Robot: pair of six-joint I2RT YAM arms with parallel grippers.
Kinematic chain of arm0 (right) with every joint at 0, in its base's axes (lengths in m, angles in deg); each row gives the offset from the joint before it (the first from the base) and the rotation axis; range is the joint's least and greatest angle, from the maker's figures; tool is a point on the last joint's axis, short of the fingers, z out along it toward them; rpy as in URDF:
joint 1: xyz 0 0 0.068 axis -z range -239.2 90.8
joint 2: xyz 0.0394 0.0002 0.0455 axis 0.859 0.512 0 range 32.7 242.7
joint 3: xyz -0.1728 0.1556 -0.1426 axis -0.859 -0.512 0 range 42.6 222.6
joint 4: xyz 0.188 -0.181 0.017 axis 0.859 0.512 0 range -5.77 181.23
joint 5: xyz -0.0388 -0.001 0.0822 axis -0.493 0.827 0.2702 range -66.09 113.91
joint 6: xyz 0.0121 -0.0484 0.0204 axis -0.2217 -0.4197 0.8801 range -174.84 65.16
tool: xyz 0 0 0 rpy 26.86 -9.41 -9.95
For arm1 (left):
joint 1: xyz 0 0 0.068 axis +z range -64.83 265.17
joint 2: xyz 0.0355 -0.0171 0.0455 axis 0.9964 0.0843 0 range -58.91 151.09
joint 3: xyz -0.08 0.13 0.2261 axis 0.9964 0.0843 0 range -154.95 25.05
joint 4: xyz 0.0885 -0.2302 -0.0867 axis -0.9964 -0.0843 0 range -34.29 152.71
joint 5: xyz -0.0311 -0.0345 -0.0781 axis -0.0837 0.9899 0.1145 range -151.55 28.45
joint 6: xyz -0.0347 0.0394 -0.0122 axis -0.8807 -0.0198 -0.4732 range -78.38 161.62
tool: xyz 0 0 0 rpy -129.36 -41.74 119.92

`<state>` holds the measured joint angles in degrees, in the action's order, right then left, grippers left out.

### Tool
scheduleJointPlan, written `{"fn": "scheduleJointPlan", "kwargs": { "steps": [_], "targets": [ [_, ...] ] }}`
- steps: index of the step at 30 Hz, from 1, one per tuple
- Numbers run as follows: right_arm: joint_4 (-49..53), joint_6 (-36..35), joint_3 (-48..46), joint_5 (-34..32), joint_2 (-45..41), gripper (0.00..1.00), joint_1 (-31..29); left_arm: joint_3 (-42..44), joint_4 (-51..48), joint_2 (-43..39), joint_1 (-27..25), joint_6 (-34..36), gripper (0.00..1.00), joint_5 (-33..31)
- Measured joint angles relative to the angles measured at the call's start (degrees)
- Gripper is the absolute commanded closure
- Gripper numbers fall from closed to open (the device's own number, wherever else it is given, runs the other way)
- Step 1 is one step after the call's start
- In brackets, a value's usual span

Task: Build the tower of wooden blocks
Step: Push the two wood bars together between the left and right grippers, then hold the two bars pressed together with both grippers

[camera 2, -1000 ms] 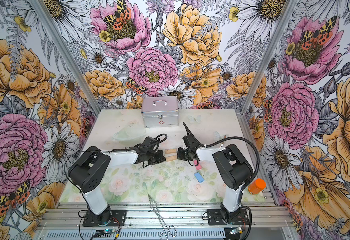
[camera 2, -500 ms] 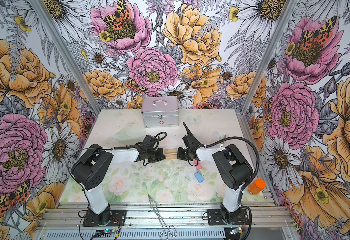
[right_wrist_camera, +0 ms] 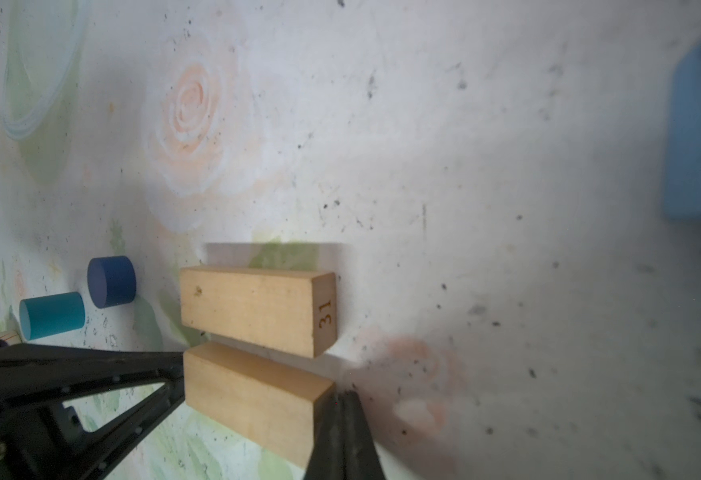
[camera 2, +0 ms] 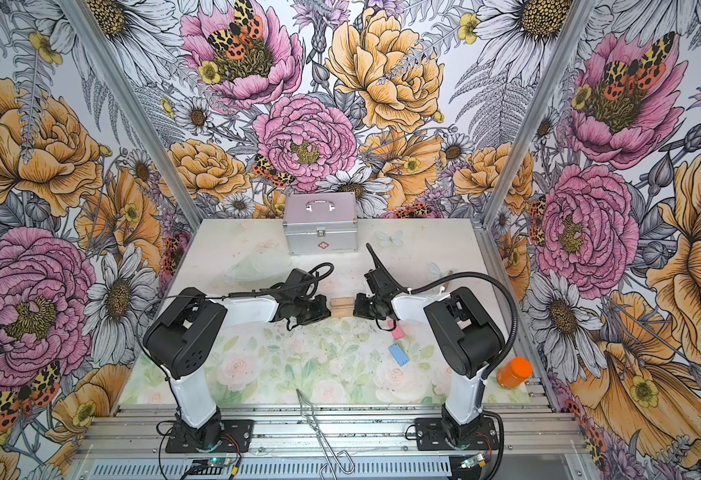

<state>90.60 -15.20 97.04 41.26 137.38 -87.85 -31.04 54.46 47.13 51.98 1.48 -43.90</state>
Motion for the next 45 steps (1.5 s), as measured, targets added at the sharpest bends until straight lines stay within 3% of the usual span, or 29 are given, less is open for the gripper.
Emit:
{"fn": "scheduleJointPlan", "kwargs": {
  "steps": [45],
  "targets": [
    [-1.1, 1.4, 1.4, -2.5, 1.3, 1.00, 0.1, -3.5, -1.5, 2.4, 0.6, 0.1, 1.00, -0.2]
  ]
}}
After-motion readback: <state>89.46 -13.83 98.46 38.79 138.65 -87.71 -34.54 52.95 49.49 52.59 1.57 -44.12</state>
